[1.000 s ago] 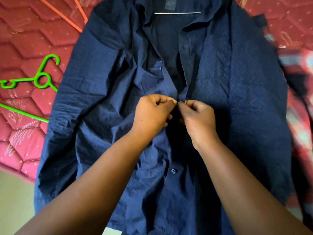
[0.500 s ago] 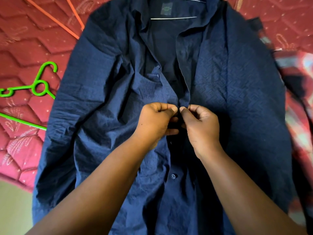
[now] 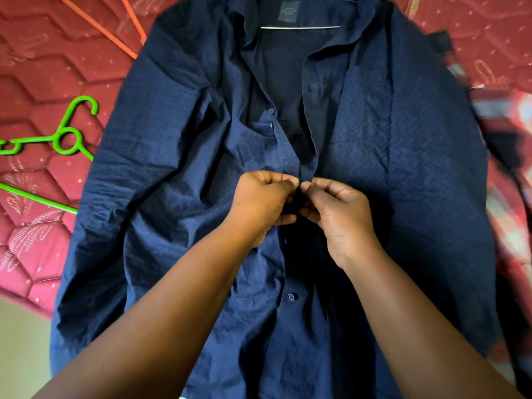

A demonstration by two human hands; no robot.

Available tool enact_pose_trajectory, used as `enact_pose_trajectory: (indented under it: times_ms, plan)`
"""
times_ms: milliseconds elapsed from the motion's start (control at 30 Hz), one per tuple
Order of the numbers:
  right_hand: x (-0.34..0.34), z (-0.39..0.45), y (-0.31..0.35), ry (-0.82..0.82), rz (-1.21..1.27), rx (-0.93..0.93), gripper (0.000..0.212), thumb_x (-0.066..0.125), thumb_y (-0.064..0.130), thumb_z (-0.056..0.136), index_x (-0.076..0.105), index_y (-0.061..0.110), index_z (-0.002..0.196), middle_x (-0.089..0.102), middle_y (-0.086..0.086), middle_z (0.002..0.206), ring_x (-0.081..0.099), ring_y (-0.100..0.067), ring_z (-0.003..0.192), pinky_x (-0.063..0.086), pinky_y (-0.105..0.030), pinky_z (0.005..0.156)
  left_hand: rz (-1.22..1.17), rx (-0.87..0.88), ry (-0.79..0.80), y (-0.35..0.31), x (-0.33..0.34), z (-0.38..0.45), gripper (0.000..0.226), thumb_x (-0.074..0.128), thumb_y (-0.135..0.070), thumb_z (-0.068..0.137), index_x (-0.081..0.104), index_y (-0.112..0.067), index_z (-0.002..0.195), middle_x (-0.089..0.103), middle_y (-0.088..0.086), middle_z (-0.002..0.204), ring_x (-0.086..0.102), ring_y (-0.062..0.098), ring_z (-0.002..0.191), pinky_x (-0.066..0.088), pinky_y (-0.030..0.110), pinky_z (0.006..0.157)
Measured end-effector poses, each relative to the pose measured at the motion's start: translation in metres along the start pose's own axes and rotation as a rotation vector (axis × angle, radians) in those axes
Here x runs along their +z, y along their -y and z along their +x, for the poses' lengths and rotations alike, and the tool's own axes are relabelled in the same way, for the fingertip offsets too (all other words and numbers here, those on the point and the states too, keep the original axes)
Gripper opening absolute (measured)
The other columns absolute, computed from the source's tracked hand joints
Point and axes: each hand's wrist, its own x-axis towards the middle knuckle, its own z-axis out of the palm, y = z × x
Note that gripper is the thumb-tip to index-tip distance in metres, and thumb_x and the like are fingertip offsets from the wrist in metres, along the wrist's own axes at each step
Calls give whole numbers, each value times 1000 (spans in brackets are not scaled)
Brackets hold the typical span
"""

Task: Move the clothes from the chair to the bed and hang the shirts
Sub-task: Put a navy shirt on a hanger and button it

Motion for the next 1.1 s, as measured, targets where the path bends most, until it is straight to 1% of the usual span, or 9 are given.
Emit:
enact_pose_trajectory:
  times_ms: [233, 433, 633, 733, 833, 900, 967, 1033, 1100]
  plan:
    - [-9, 3, 1, 96, 165, 150, 18, 56, 6, 94, 68, 10, 81, 71, -4, 74, 70, -13, 72, 57, -27, 67, 36, 20, -12, 4, -3, 7, 14, 65, -14, 92, 65, -15, 78, 59, 1, 69, 57, 7, 60, 51, 22, 45]
    - [-13, 15, 0, 149, 142, 254, 10, 62, 5, 90, 68, 11, 85, 72, -3, 76, 68, -14, 73, 55, -24, 68, -8, -43, 33, 7, -9, 13, 13, 71, -13, 87, 67, -16, 75, 61, 0, 68, 57, 5, 61, 50, 21, 46]
    - [-7, 19, -7, 85, 13, 109, 7, 66, 5, 89, 70, 8, 85, 74, -6, 75, 70, -15, 70, 58, -25, 69, -129, -95, 36, 10, -7, 20, 9, 66, -6, 89, 69, -10, 82, 66, 4, 71, 63, 10, 64, 53, 22, 49]
    - [-3, 19, -17, 25, -83, 33, 16, 64, 1, 89, 71, 11, 79, 73, -6, 74, 68, -17, 69, 58, -26, 67, -103, -97, 33, 13, -5, 22, 11, 61, -3, 91, 68, -8, 84, 65, 6, 75, 64, 13, 69, 57, 24, 54]
    - [-2, 22, -30, -59, -225, -102, 21, 66, 3, 88, 74, 18, 75, 74, -3, 74, 68, -17, 71, 57, -35, 72, -74, -85, 20, 13, -1, 21, 13, 58, -1, 91, 67, -7, 84, 66, 8, 77, 65, 15, 71, 58, 26, 57]
    - [-1, 23, -34, -123, -407, -224, 10, 69, 12, 88, 76, 16, 82, 74, -2, 77, 66, -8, 69, 54, -29, 71, -54, -48, 1, 14, 3, 19, 7, 66, -8, 87, 69, -6, 80, 69, 11, 76, 67, 20, 71, 60, 31, 63]
    - [2, 19, -33, -169, -519, -305, 9, 70, 18, 89, 77, 12, 90, 75, -2, 80, 64, -4, 68, 50, -23, 67, 21, 11, -49, 18, 7, 19, 17, 77, -22, 81, 72, -7, 74, 73, 15, 77, 71, 29, 75, 61, 39, 70]
    - [4, 16, -32, -176, -574, -349, 12, 70, 19, 89, 77, 12, 94, 76, -3, 86, 68, -10, 75, 52, -25, 70, 78, 40, -140, 22, 9, 22, 25, 78, -30, 79, 71, -8, 68, 72, 19, 75, 70, 39, 78, 60, 48, 75]
    - [5, 14, -34, -178, -643, -388, 13, 70, 21, 89, 77, 13, 96, 76, -3, 90, 71, -16, 82, 54, -29, 75, 106, 35, -219, 24, 12, 27, 27, 75, -30, 81, 70, -10, 63, 70, 17, 68, 68, 38, 70, 59, 50, 76]
